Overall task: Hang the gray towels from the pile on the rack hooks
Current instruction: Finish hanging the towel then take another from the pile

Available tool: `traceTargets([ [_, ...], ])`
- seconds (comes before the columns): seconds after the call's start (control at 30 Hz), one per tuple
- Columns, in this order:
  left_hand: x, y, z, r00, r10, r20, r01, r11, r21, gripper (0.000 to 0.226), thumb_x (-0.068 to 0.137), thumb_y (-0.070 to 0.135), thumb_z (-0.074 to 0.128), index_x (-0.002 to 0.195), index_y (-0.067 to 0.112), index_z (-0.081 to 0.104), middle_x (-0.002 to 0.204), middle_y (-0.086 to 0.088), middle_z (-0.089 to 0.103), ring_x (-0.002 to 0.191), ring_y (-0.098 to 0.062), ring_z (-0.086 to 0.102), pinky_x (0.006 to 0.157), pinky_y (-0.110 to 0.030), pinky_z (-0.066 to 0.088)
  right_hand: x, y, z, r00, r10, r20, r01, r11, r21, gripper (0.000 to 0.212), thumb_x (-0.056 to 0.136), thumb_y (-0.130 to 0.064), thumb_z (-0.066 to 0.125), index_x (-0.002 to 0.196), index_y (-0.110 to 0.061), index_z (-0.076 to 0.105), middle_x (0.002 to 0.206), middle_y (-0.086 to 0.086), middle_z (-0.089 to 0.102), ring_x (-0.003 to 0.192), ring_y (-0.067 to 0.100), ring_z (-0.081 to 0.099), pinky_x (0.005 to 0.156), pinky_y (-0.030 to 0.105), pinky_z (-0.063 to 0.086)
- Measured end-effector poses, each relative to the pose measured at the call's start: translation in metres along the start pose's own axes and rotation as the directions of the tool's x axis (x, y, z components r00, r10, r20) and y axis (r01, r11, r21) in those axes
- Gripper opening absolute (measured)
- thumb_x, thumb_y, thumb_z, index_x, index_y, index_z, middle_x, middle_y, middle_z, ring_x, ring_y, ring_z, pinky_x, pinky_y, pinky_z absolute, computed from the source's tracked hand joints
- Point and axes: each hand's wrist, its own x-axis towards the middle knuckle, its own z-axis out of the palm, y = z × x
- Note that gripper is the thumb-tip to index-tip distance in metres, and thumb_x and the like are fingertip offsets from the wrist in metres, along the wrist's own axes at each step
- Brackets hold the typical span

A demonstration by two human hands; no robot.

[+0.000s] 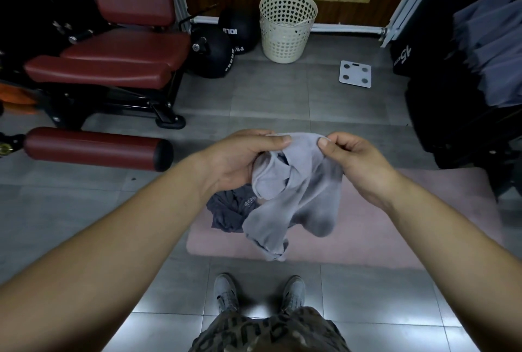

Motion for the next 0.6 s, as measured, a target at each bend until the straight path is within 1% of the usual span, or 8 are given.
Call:
traceTargets([
  [0.07, 0.002, -0.003, 0.006, 0.997, 0.009, -0.071, -0.011, 0.999, -0.032, 0.038, 0.094, 0.014, 0.066, 0.127, -0.003, 0.058, 0.113, -0.021, 0.063, 0.102, -0.032, 0.062, 0.088, -0.038, 0.053, 0.000, 0.004, 0.000, 1.000, 0.028, -0.003, -0.028, 0.999, -0.036, 0.042, 0.085, -0.041, 0.067, 0.086, 0.000, 0.063, 0.083, 0.011, 0.054, 0.076, 0.023, 0.043, 0.073, 0.040, 0.034],
  [0.13, 0.003, -0.006, 0.014, 0.992, 0.021, -0.126, -0.027, 0.998, -0.050, 0.027, 0.094, 0.014, 0.065, 0.120, 0.005, 0.060, 0.111, -0.021, 0.061, 0.100, -0.031, 0.060, 0.087, -0.039, 0.052, -0.002, 0.005, 0.003, 1.000, 0.020, 0.000, -0.020, 0.999, -0.044, 0.029, 0.088, -0.037, 0.070, 0.090, -0.008, 0.069, 0.084, 0.011, 0.059, 0.077, 0.022, 0.050, 0.075, 0.039, 0.041],
  [0.2, 0.005, -0.010, 0.017, 0.990, 0.003, -0.142, -0.012, 0.998, -0.061, 0.025, 0.095, 0.017, 0.064, 0.116, 0.003, 0.062, 0.110, -0.021, 0.064, 0.097, -0.031, 0.063, 0.087, -0.039, 0.054, -0.009, 0.004, 0.006, 1.000, -0.019, 0.002, 0.019, 1.000, -0.022, 0.019, 0.090, -0.030, 0.074, 0.102, -0.016, 0.071, 0.099, 0.002, 0.070, 0.091, 0.013, 0.063, 0.086, 0.031, 0.049],
  [0.27, 0.004, -0.013, 0.021, 0.991, -0.032, -0.130, 0.024, 0.997, -0.069, 0.036, 0.097, 0.022, 0.063, 0.121, -0.004, 0.063, 0.113, -0.022, 0.068, 0.099, -0.030, 0.068, 0.087, -0.037, 0.056, -0.015, 0.003, 0.011, 0.996, -0.065, 0.054, 0.069, 0.996, -0.062, 0.026, 0.087, -0.027, 0.077, 0.110, -0.019, 0.069, 0.111, -0.002, 0.072, 0.106, 0.009, 0.066, 0.092, 0.024, 0.052],
  [0.37, -0.001, -0.015, 0.027, 0.992, -0.098, -0.081, 0.090, 0.991, -0.099, 0.046, 0.099, 0.033, 0.059, 0.122, -0.006, 0.064, 0.109, -0.018, 0.071, 0.098, -0.027, 0.070, 0.086, -0.034, 0.059, -0.018, 0.003, 0.021, 0.991, -0.102, 0.087, 0.110, 0.989, -0.098, 0.017, 0.085, -0.017, 0.078, 0.098, -0.012, 0.068, 0.095, 0.004, 0.073, 0.086, 0.014, 0.068, 0.079, 0.030, 0.055],
  [0.47, -0.003, -0.016, 0.026, 0.993, -0.109, -0.034, 0.105, 0.989, -0.106, 0.048, 0.096, 0.041, 0.059, 0.121, 0.000, 0.065, 0.105, -0.011, 0.071, 0.096, -0.023, 0.069, 0.087, -0.032, 0.058, -0.015, 0.004, 0.020, 0.994, -0.106, 0.032, 0.109, 0.991, -0.084, 0.028, 0.084, -0.028, 0.078, 0.081, -0.006, 0.061, 0.079, 0.013, 0.059, 0.073, 0.021, 0.052, 0.070, 0.039, 0.042],
  [0.53, -0.003, -0.018, 0.020, 0.998, -0.057, 0.026, 0.059, 0.994, -0.091, 0.058, 0.087, 0.036, 0.073, 0.128, -0.003, 0.059, 0.111, -0.014, 0.068, 0.101, -0.024, 0.067, 0.089, -0.034, 0.056, -0.016, 0.000, 0.016, 0.997, -0.069, 0.026, 0.069, 0.998, 0.000, 0.035, 0.079, -0.042, 0.077, 0.077, -0.011, 0.062, 0.080, 0.017, 0.059, 0.075, 0.024, 0.051, 0.073, 0.042, 0.041],
  [0.6, -0.005, -0.019, 0.011, 1.000, -0.007, 0.025, 0.008, 1.000, -0.024, 0.049, 0.074, 0.016, 0.083, 0.115, 0.003, 0.059, 0.106, -0.014, 0.067, 0.096, -0.025, 0.066, 0.083, -0.034, 0.056, -0.017, -0.003, 0.011, 0.999, -0.024, 0.023, 0.022, 0.997, 0.078, 0.039, 0.077, -0.050, 0.080, 0.076, -0.015, 0.062, 0.082, 0.019, 0.058, 0.079, 0.029, 0.052, 0.076, 0.046, 0.044],
])
